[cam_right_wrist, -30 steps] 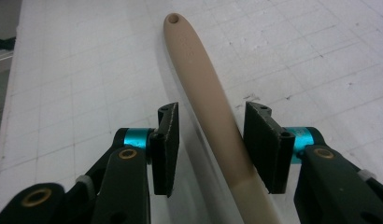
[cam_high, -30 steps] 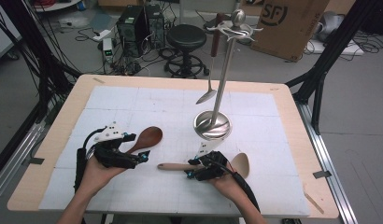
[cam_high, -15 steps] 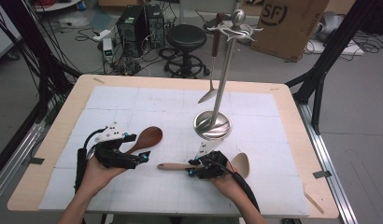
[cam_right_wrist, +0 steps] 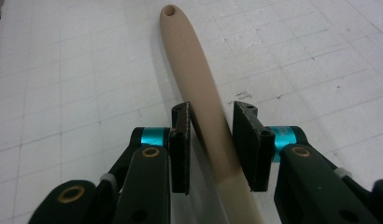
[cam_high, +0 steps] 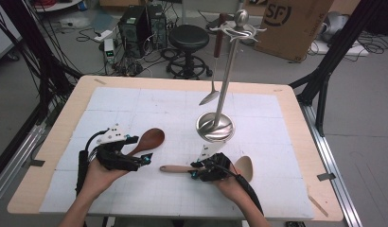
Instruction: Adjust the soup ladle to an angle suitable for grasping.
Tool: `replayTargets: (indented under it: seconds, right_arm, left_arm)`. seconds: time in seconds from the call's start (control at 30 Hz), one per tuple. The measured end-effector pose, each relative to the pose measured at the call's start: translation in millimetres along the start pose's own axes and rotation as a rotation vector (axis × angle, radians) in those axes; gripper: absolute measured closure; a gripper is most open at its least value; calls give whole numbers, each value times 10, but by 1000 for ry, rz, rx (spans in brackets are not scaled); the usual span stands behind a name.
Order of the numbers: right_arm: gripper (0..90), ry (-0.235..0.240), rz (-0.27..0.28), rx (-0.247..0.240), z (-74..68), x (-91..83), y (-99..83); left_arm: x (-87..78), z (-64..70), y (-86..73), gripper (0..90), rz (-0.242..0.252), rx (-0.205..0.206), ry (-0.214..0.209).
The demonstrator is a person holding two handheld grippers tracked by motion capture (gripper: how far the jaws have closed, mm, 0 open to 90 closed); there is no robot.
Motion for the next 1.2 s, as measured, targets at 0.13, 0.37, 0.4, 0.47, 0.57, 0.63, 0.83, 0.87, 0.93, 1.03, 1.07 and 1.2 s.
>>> replayTargets:
  seconds: [0.13,0.37,0.4,0.47,0.57,0.63,0.83,0.87,0.93,1.03,1.07,1.2]
  right_arm:
    - [697,-15,0,1,5,-12,3]
    - [714,-39,2,28,43,-46,-8]
    - [713,-38,6,32,46,-44,-10]
    - [710,-31,4,39,49,-46,-12]
    - [679,-33,6,45,55,-40,-18]
    - [644,-31,-8,56,50,-15,-33]
    - [695,-39,-16,28,60,-23,-25]
    - [698,-40,-18,22,60,-25,-23]
    - [705,-44,-25,10,48,-29,-15]
    - [728,-51,-27,-11,44,-37,2]
    - [733,-51,-22,-7,48,-47,5]
    - [734,-43,13,21,58,-99,18]
  left_arm:
    - [-5,-5,1,165,0,1,0]
    - [-4,-6,1,165,2,1,-1]
    - [-4,-7,1,165,3,1,-1]
    - [-4,-7,1,165,3,1,-1]
    - [1,-2,0,165,2,0,-2]
    - [8,3,-2,164,2,-2,-5]
    - [16,8,-5,165,-1,1,-6]
    - [16,6,-5,165,-3,3,-5]
    - [20,5,-9,165,-2,1,-7]
    - [25,0,-15,165,-3,-5,-7]
    - [27,0,-17,165,-1,-7,-8]
    - [30,1,-18,165,-1,-7,-12]
Point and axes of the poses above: each handheld gripper's, and its own axes: x roughly forward along the jaws, y roughly out of its top, z roughly to its right, the point moved 2 cm from there along x, roughly forward along the jaws, and after that the axes turned 1 degree about x, right-handed, at the moved point
